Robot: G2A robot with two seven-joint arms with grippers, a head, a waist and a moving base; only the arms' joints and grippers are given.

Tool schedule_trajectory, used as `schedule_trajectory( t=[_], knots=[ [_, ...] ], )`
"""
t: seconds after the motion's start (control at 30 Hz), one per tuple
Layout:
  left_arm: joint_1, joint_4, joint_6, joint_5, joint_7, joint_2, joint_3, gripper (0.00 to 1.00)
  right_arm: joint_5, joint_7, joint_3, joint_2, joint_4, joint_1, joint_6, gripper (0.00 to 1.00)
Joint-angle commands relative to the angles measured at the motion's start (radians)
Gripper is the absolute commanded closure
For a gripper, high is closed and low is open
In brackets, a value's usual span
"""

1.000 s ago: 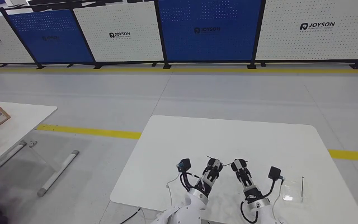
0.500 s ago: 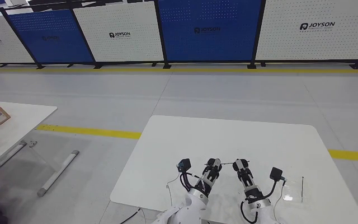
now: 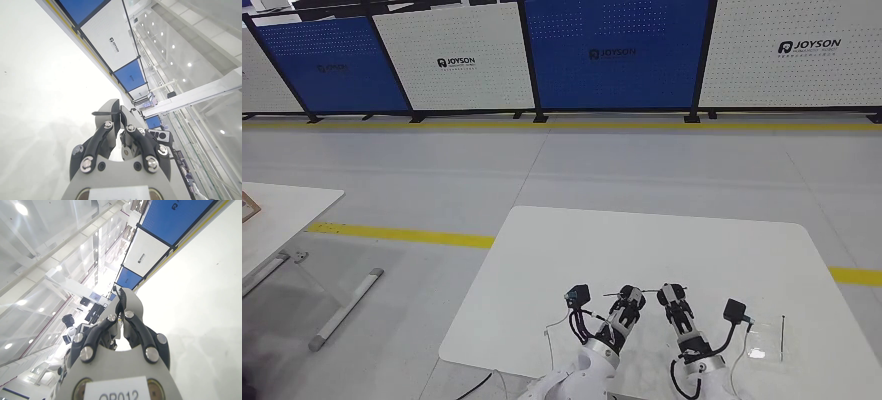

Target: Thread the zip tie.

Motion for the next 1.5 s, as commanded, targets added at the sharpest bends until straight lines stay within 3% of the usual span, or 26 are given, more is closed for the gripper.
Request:
schedule_trajectory(
  t=[0.0,1.03,1.13,1.2,1.3,1.47],
  knots=[
    [0.0,0.0,0.001,0.003,-0.002,-0.001,-0.001,1.0,-0.002,0.004,0.002,-0.001,-0.001,-0.001,0.0,1.0],
    [0.013,0.004,-0.025,0.083,-0.041,-0.009,-0.005,1.0,-0.004,0.094,0.035,-0.016,-0.012,-0.012,0.014,1.0],
    [0.015,0.004,-0.018,0.086,-0.038,-0.01,-0.009,0.69,-0.013,0.084,0.037,-0.018,-0.013,-0.014,0.019,1.0],
    [0.016,0.003,-0.017,0.089,-0.036,-0.011,-0.012,0.66,-0.018,0.081,0.038,-0.019,-0.015,-0.016,0.022,1.0],
    [0.019,0.001,-0.019,0.093,-0.031,-0.011,-0.016,0.69,-0.027,0.075,0.041,-0.021,-0.015,-0.018,0.029,1.0],
    [0.027,-0.005,-0.025,0.094,-0.03,-0.011,-0.025,0.9,-0.035,0.065,0.043,-0.024,-0.015,-0.019,0.036,1.0]
  ],
)
